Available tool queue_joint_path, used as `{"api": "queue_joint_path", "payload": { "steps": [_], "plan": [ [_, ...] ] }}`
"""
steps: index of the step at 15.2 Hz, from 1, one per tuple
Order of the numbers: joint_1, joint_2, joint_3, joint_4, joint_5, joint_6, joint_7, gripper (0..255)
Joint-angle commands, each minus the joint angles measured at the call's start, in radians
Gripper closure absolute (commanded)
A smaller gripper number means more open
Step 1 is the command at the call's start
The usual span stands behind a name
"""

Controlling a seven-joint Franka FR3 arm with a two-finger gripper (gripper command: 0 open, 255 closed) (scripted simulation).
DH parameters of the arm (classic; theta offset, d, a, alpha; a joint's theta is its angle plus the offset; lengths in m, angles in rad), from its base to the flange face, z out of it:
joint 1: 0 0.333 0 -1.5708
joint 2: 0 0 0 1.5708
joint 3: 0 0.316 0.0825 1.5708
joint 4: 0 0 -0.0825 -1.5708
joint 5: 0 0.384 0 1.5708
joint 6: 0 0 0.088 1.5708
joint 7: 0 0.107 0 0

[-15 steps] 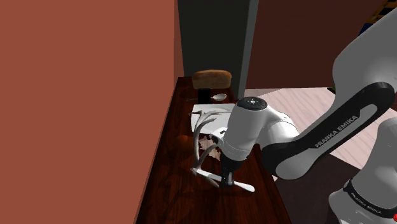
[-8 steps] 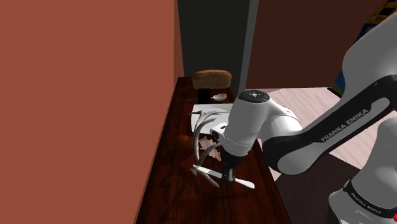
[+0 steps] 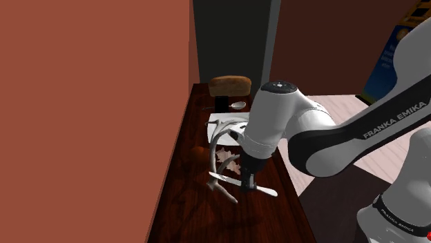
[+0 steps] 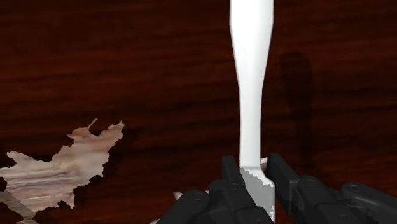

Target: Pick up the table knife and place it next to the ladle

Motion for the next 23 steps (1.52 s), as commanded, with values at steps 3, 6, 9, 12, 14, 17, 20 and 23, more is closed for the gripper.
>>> {"api": "queue_joint_path", "payload": {
  "steps": [3, 6, 9, 12, 14, 17, 20, 23],
  "plan": [
    [0.001, -0.042, -0.008, 0.024, 0.013, -0.064, -0.011, 255],
    [0.003, -0.068, -0.013, 0.043, 0.019, -0.109, -0.015, 255],
    [0.004, -0.092, -0.017, 0.064, 0.023, -0.154, -0.018, 255],
    [0.004, -0.113, -0.022, 0.086, 0.026, -0.196, -0.02, 255],
    [-0.016, -0.114, -0.058, 0.083, 0.026, -0.199, -0.075, 255],
    [-0.046, -0.107, -0.11, 0.087, 0.023, -0.204, -0.155, 255],
    [-0.078, -0.091, -0.16, 0.102, 0.018, -0.21, -0.233, 255],
    [-0.111, -0.066, -0.208, 0.128, 0.013, -0.218, -0.308, 255]
  ]
}}
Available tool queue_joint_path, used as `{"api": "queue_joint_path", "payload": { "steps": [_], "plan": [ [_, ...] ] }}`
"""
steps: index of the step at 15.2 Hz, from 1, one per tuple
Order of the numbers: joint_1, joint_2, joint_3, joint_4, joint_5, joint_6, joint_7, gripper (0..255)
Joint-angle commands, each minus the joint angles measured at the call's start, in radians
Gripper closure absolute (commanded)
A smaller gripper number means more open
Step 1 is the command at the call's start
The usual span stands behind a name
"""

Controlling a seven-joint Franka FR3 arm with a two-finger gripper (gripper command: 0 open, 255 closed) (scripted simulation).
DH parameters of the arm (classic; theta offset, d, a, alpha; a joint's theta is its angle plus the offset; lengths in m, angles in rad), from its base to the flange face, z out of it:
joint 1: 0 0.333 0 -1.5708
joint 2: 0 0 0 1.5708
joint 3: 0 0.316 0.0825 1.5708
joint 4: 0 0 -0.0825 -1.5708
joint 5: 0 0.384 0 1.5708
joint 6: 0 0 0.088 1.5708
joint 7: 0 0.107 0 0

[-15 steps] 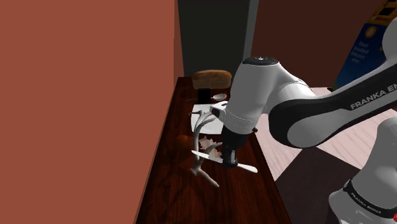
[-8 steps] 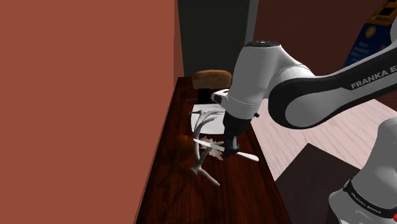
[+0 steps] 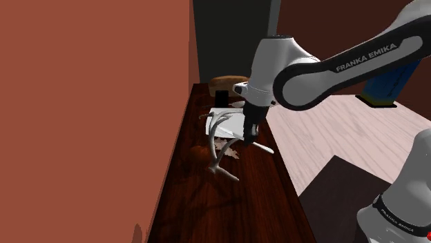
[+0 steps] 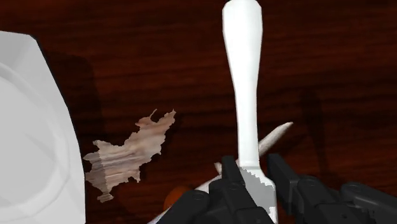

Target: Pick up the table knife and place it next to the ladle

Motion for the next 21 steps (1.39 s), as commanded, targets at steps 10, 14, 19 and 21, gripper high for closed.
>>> {"api": "queue_joint_path", "payload": {
  "steps": [10, 14, 19, 21],
  "plan": [
    [-0.115, 0.144, -0.159, 0.158, -0.005, -0.043, -0.268, 255],
    [-0.157, 0.22, -0.203, 0.254, 0.003, -0.071, -0.355, 255],
    [-0.21, 0.332, -0.248, 0.4, 0.021, -0.119, -0.457, 255],
    [-0.232, 0.381, -0.263, 0.467, 0.03, -0.143, -0.495, 255]
  ]
}}
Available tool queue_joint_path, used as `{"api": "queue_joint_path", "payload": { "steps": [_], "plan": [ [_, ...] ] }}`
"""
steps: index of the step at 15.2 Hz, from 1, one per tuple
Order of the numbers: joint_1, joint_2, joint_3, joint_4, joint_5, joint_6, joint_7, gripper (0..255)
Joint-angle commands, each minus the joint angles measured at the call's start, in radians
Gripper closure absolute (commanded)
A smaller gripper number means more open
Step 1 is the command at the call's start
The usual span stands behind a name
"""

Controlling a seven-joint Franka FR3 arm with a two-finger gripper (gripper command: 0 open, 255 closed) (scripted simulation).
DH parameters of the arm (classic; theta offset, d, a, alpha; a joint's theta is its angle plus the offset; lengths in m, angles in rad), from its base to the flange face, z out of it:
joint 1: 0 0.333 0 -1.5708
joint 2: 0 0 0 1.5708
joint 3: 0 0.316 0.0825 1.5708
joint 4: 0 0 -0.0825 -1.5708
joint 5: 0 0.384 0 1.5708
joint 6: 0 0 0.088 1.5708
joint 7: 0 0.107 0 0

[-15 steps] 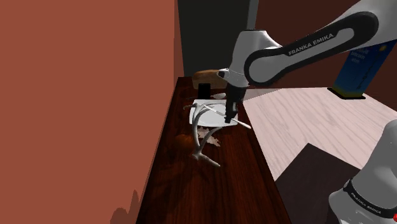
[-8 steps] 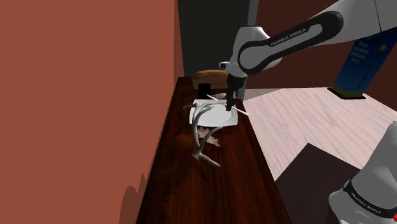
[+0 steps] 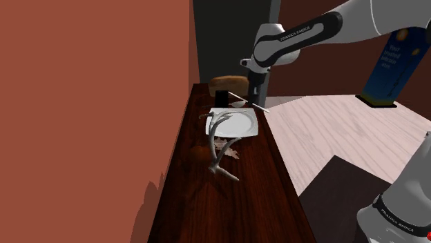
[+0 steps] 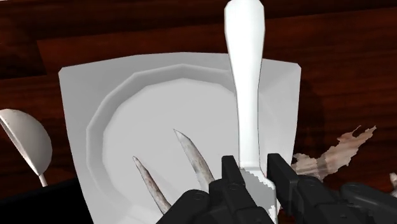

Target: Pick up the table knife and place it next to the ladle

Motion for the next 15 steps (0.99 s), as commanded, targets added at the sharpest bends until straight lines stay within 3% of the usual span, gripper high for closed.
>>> {"api": "queue_joint_path", "payload": {
  "steps": [1, 9, 15],
  "plan": [
    [-0.024, 0.054, -0.015, 0.074, 0.009, -0.026, -0.04, 255],
    [-0.127, 0.293, -0.05, 0.426, 0.047, -0.16, -0.161, 255],
    [-0.221, 0.544, -0.055, 0.831, 0.072, -0.325, -0.215, 255]
  ]
}}
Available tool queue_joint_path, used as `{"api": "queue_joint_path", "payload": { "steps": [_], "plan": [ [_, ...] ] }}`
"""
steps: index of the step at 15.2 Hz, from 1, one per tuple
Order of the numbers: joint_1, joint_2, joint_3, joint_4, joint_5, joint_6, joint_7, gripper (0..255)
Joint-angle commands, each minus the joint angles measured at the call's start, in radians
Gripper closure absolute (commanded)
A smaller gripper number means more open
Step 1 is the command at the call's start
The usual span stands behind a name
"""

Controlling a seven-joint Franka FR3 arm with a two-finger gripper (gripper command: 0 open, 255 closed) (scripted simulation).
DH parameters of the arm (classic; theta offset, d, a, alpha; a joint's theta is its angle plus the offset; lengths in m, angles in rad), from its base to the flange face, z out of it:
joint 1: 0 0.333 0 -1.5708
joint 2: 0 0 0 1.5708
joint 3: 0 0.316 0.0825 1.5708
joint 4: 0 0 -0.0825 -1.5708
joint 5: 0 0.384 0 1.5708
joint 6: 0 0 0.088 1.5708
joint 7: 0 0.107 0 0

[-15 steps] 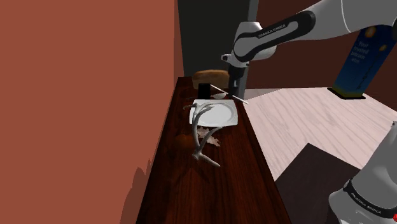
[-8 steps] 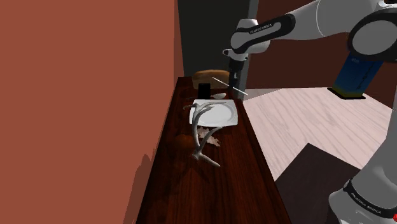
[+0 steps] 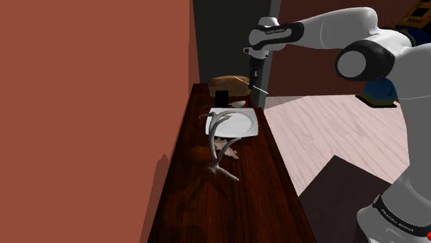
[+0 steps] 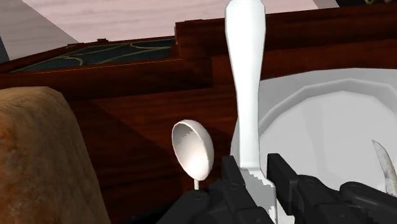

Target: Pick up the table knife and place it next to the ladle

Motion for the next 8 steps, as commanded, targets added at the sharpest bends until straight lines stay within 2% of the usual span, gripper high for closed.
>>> {"api": "queue_joint_path", "payload": {
  "steps": [1, 2, 3, 8],
  "plan": [
    [-0.033, 0.105, 0.002, 0.169, 0.007, -0.066, -0.01, 255],
    [-0.054, 0.176, 0.004, 0.291, 0.011, -0.118, -0.011, 255],
    [-0.083, 0.289, 0.01, 0.49, 0.013, -0.204, -0.004, 255],
    [-0.072, 0.253, 0.009, 0.359, 0.014, -0.11, -0.021, 255]
  ]
}}
